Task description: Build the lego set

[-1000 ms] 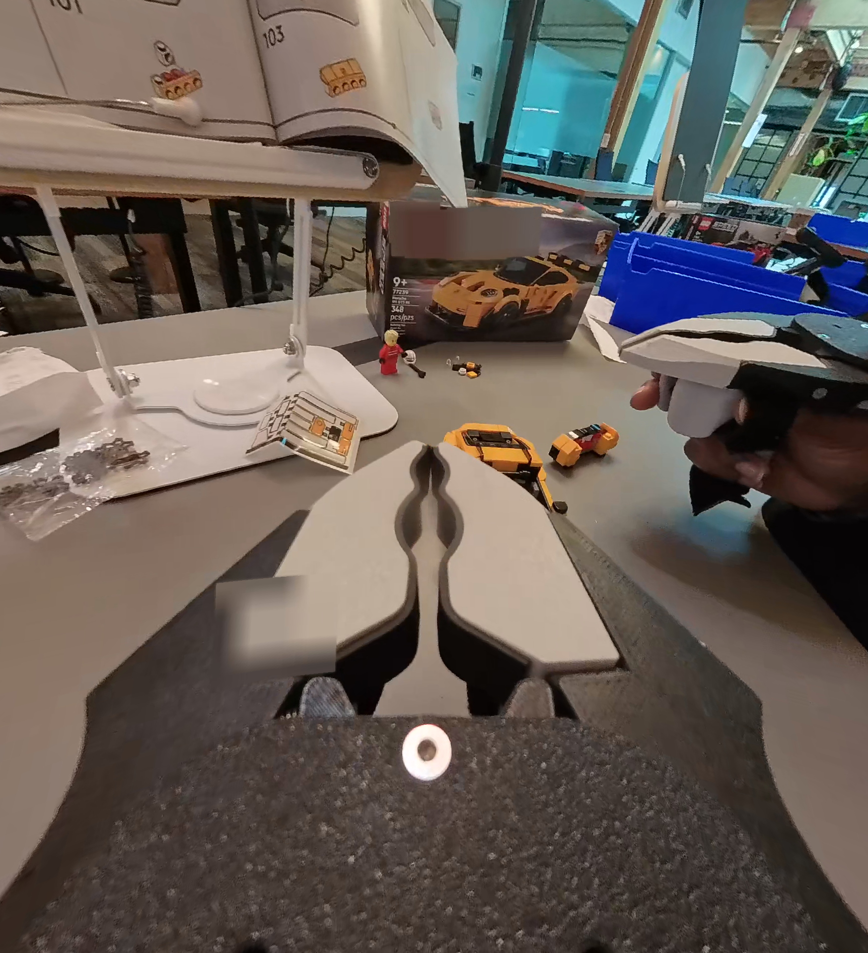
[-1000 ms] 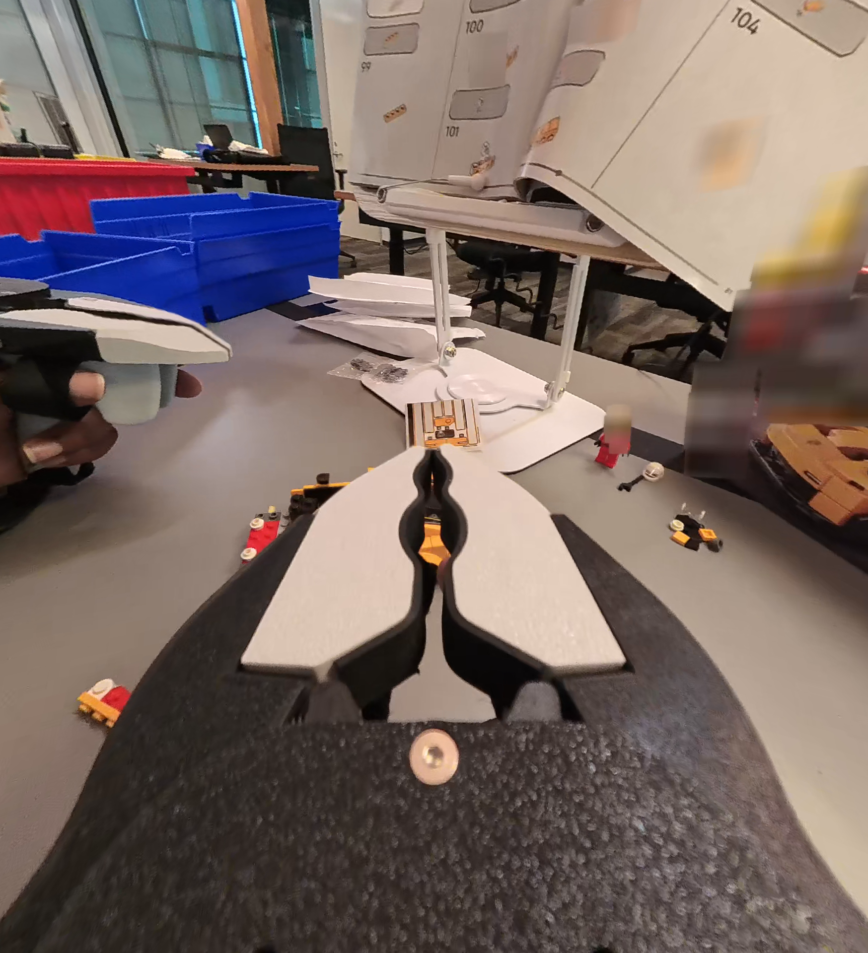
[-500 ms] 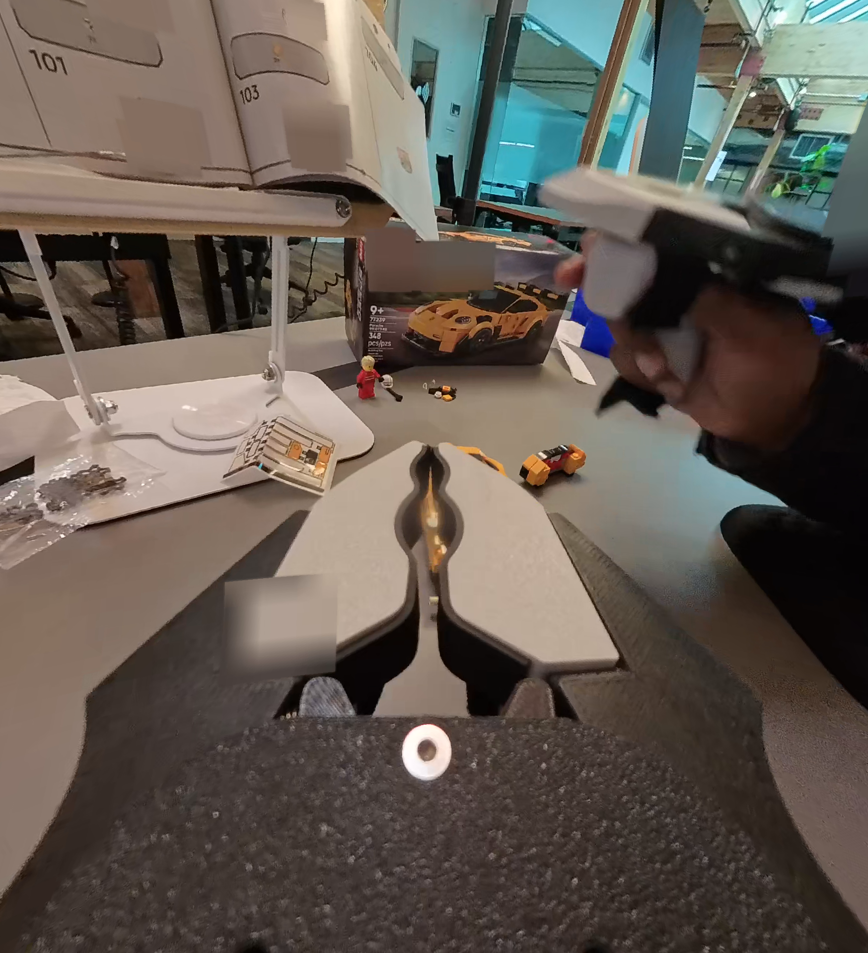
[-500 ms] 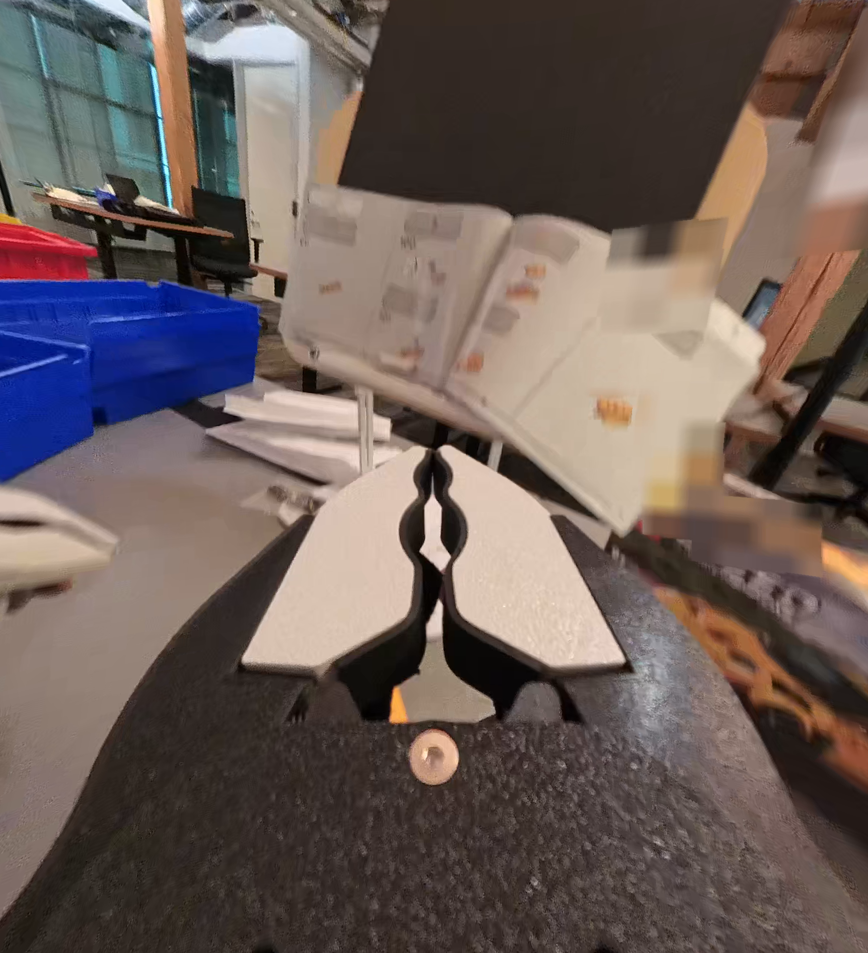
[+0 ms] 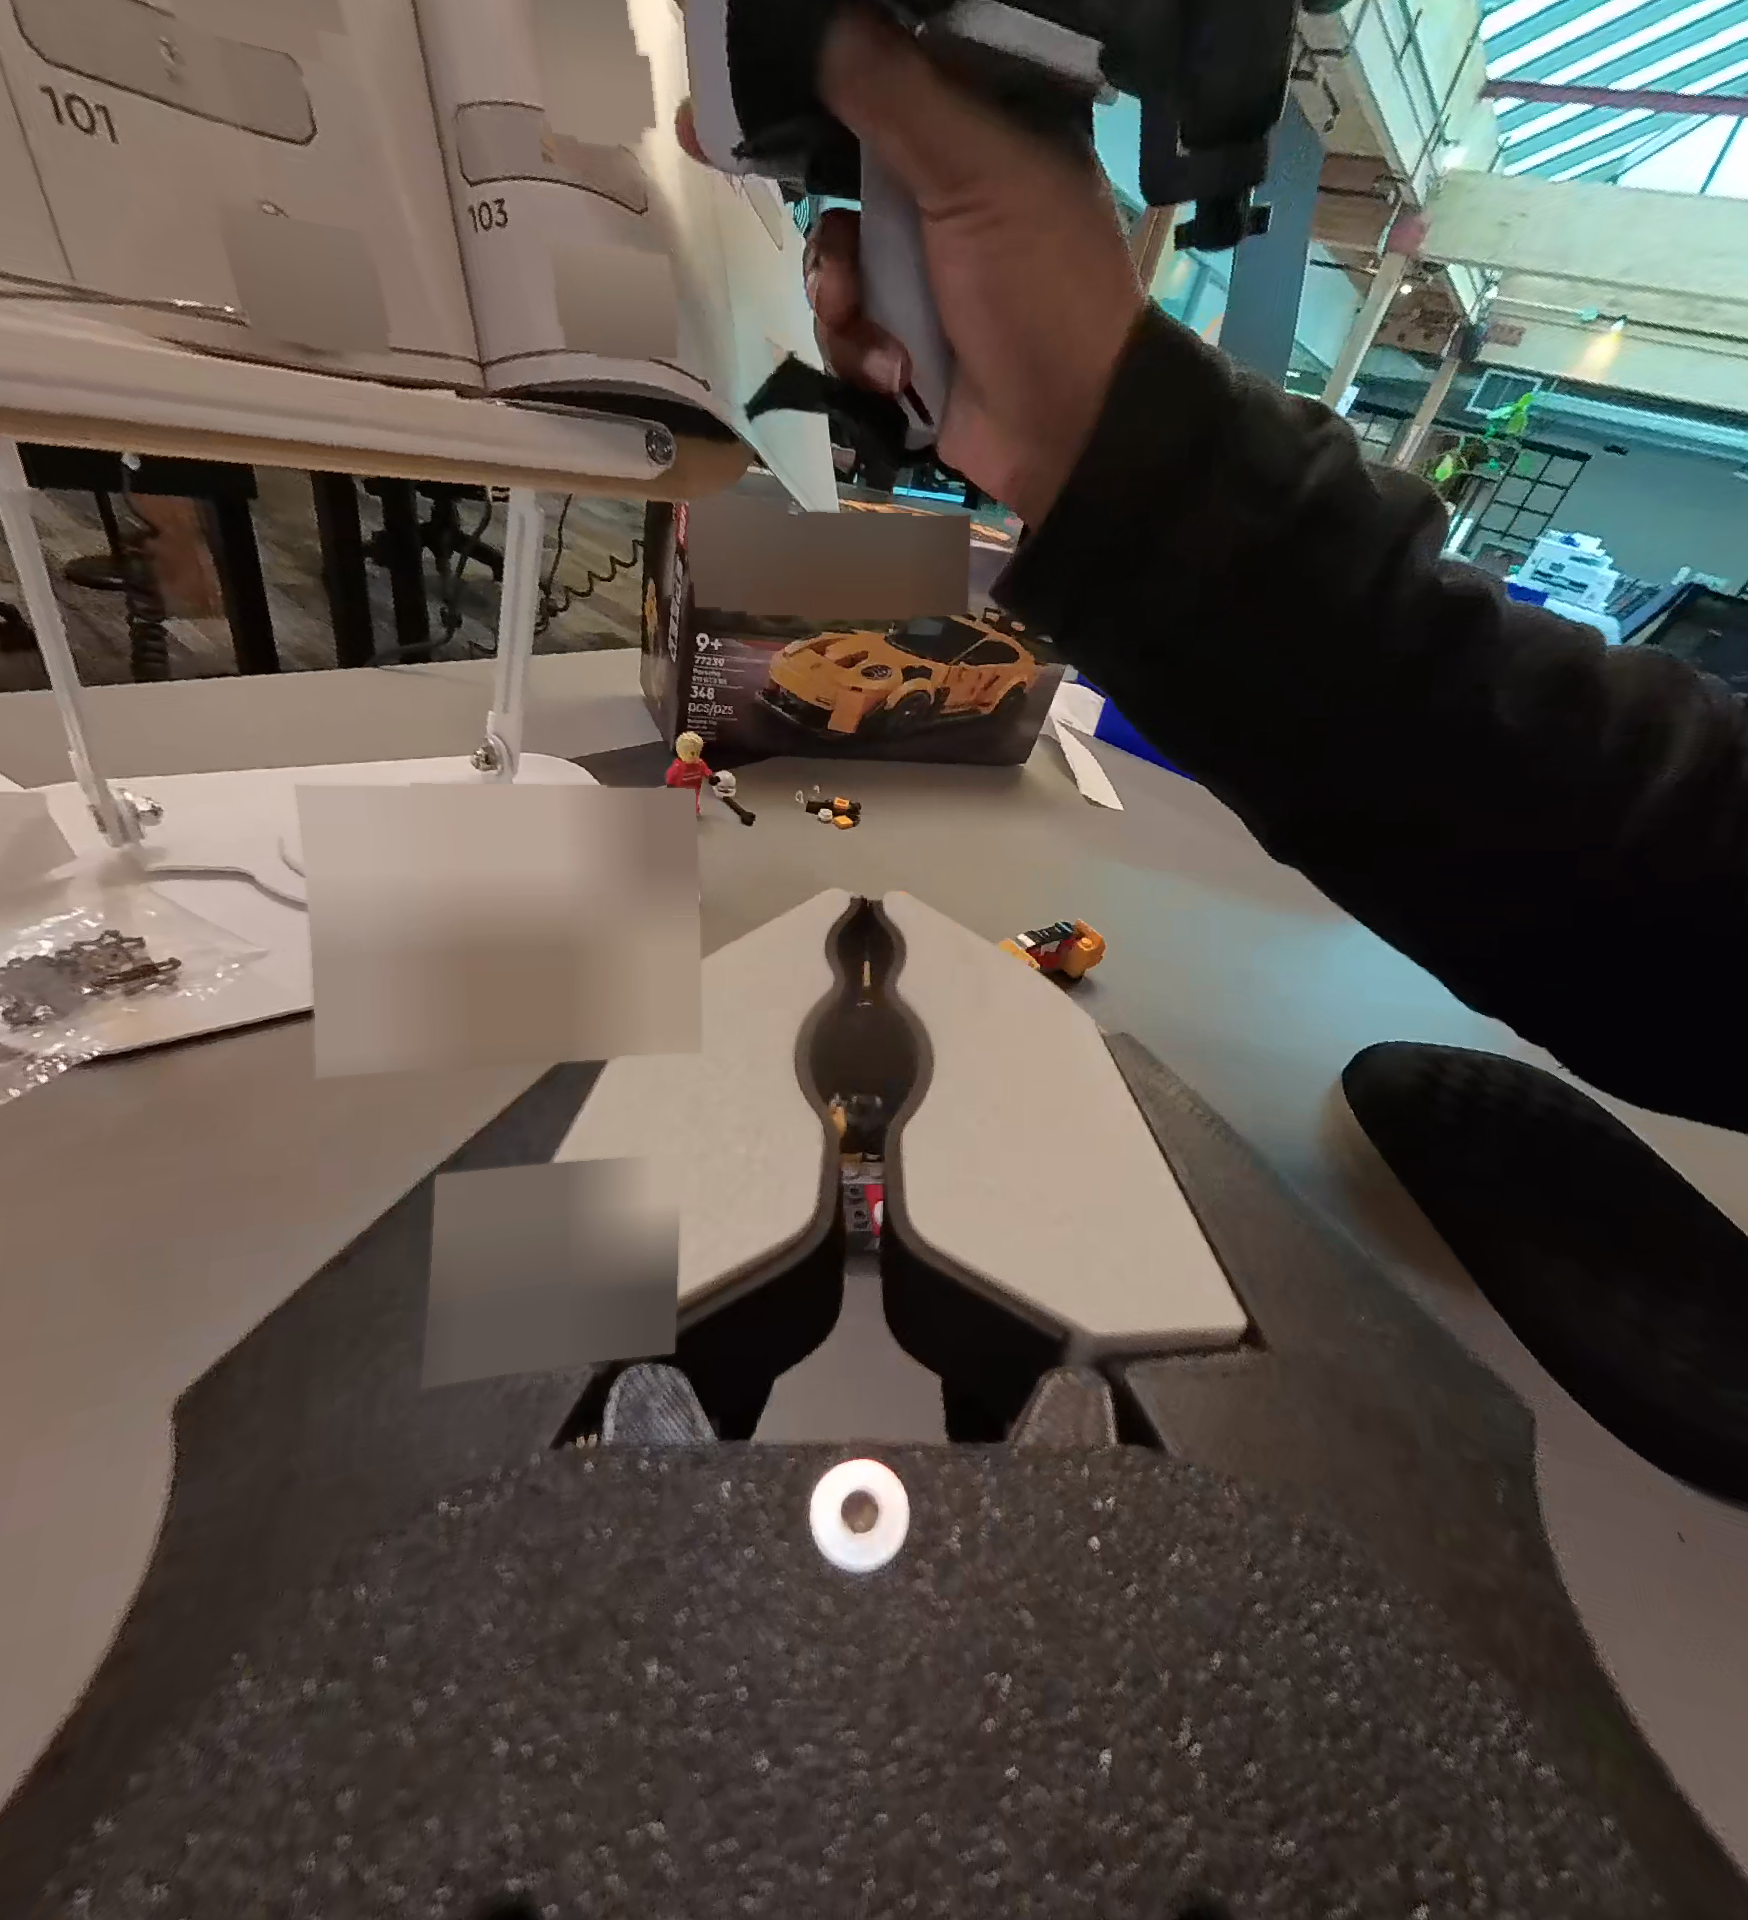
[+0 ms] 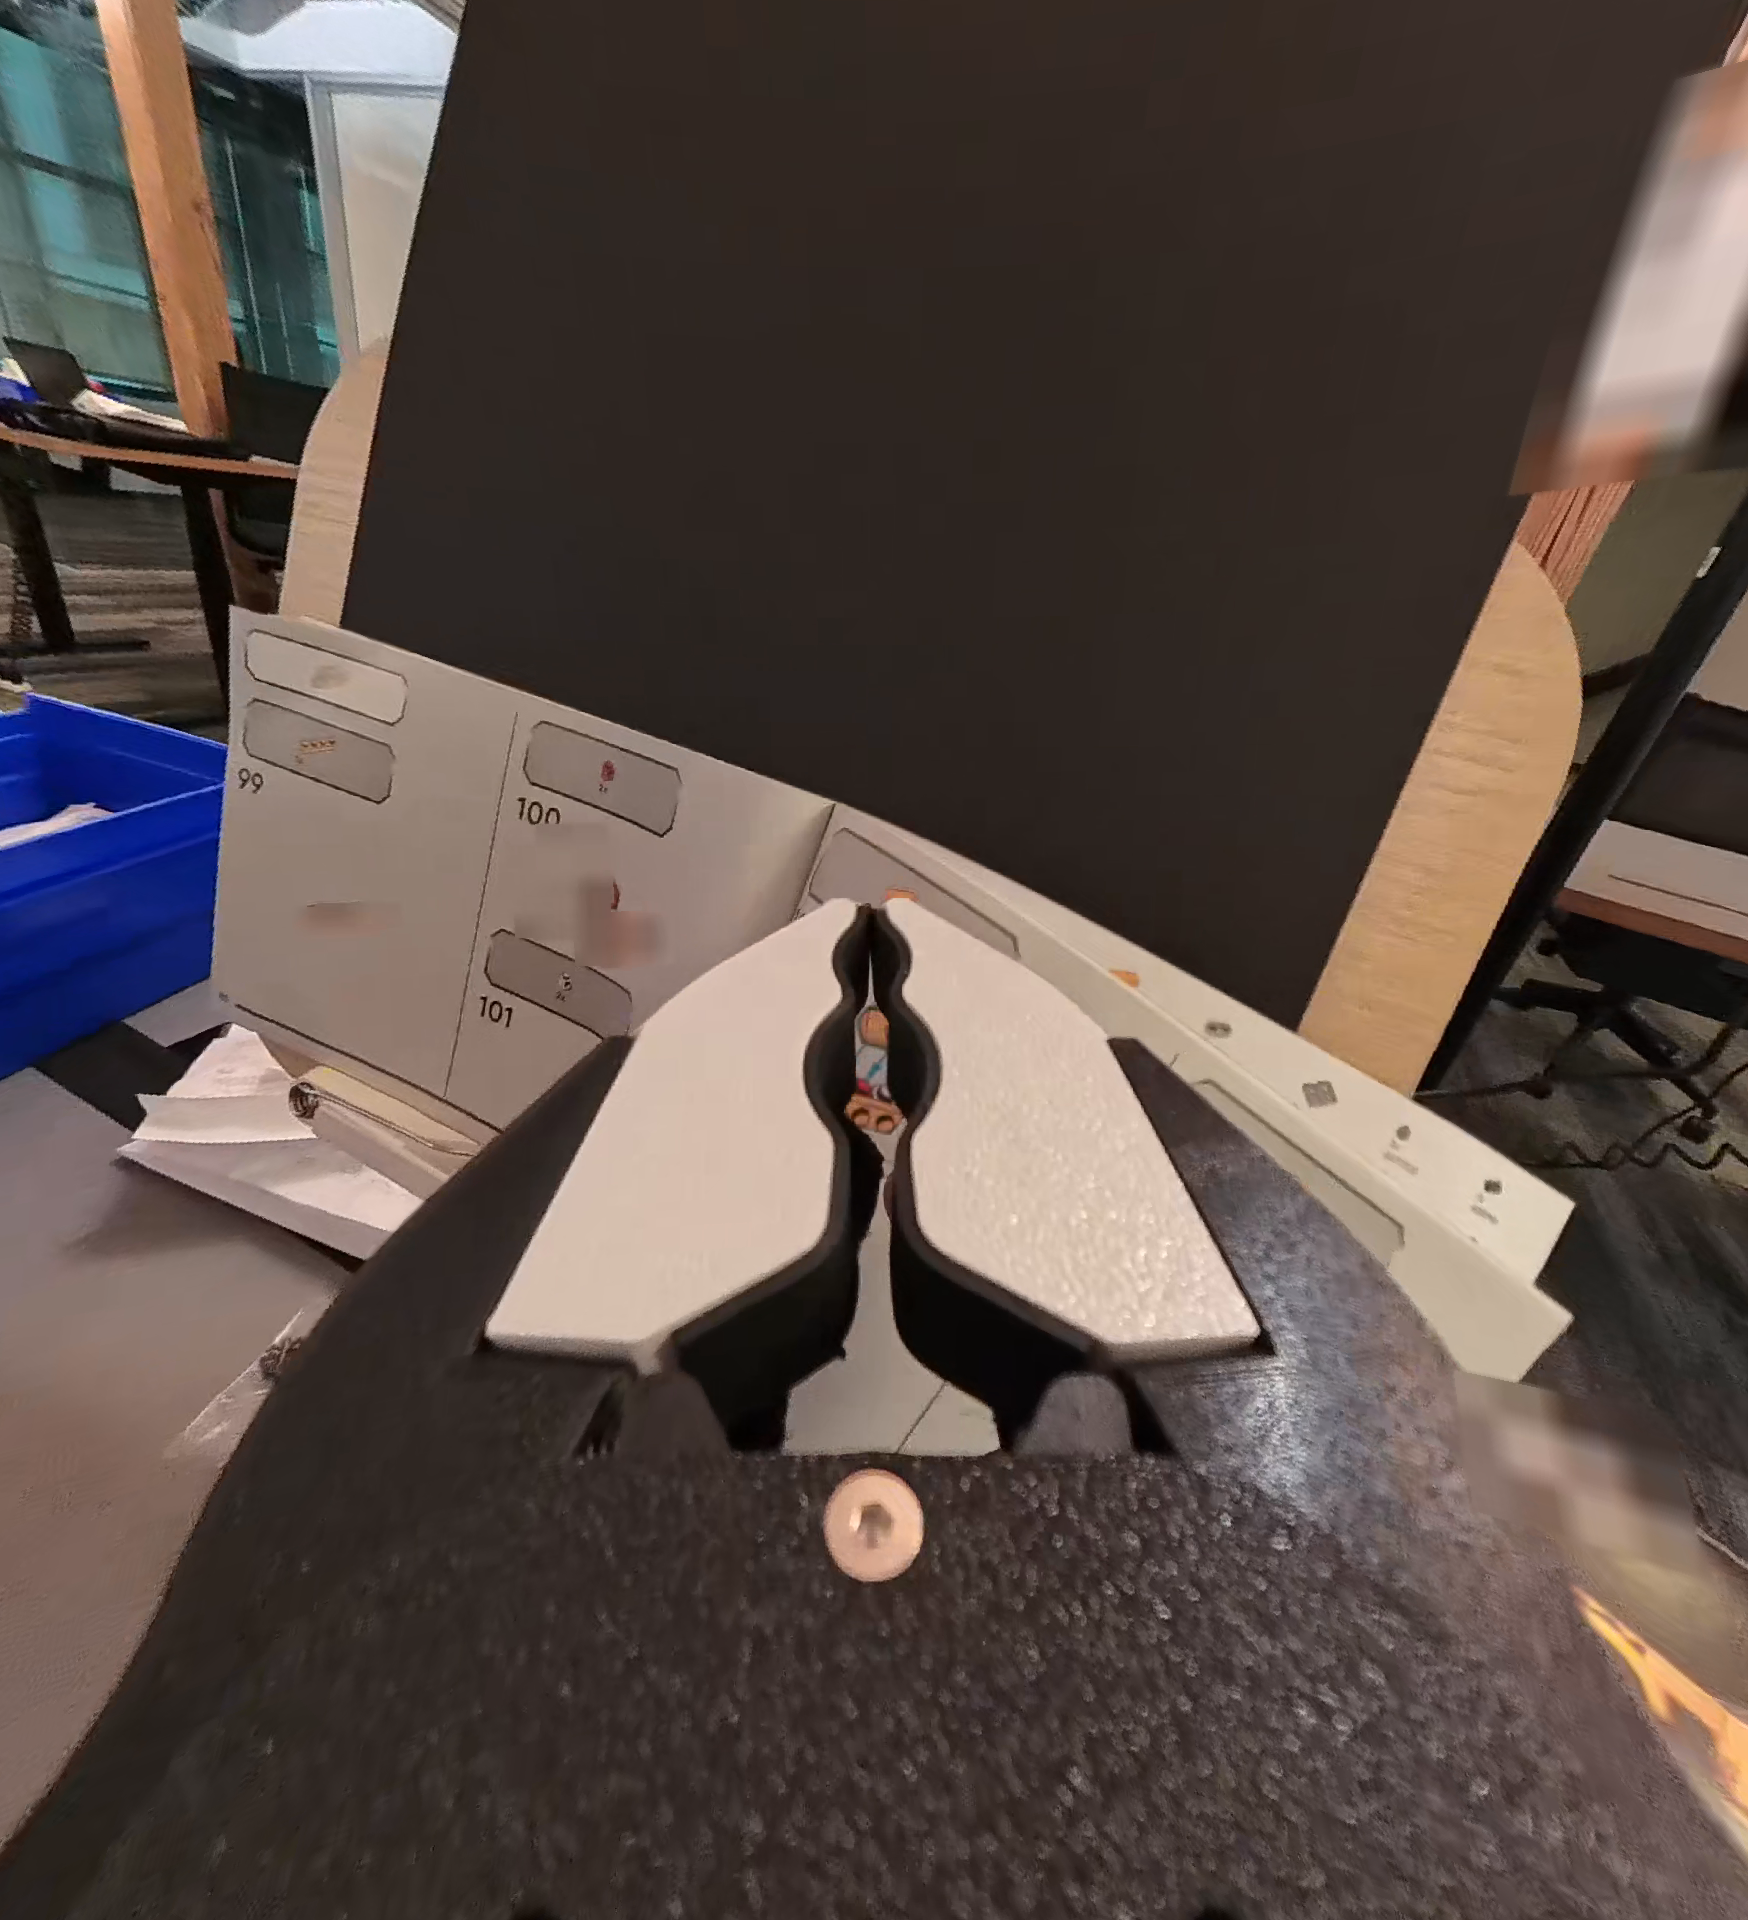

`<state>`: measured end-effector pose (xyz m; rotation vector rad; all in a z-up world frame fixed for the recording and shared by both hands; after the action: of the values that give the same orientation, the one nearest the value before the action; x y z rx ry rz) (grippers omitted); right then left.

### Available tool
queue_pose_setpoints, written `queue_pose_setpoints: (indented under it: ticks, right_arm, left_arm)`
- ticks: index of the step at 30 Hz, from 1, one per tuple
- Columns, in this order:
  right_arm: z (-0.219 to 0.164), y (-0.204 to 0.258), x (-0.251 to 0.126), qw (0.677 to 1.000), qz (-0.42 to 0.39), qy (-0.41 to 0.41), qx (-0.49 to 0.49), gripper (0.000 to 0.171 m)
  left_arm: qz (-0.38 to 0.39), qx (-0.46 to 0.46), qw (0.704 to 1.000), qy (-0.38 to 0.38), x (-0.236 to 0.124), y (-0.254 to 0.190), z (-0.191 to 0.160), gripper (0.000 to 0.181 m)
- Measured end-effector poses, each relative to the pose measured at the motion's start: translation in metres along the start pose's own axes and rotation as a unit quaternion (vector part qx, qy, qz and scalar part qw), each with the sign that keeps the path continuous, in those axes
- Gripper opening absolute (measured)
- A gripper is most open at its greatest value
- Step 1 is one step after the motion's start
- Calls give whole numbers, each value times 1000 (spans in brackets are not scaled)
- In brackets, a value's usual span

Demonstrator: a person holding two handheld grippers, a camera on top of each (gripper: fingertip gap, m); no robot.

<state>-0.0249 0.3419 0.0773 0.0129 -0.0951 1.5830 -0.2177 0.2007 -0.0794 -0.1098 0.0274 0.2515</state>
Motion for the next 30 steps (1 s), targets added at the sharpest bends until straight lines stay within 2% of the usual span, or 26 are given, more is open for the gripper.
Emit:
queue_pose_setpoints:
  ticks: [22, 30]
  right_arm:
    - [-6, -6, 2, 999, 9, 25, -21, 0]
    - [-18, 5, -20, 999, 22, 18, -34, 0]
  left_arm:
    - [4, -5, 1000, 7, 2, 3, -4, 0]
    - [2, -6, 1000, 7, 2, 3, -4, 0]
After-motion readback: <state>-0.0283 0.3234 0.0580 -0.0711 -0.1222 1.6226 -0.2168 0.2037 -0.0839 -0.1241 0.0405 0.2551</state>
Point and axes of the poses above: each gripper's, where its closed fingertips meet, x out along the fingers, z out of its top, y = z × x across the jaws, the point moved 3 cm from there along -x, back along the fingers, and after that the axes turned 7 degrees about x, right-handed, at the moved point
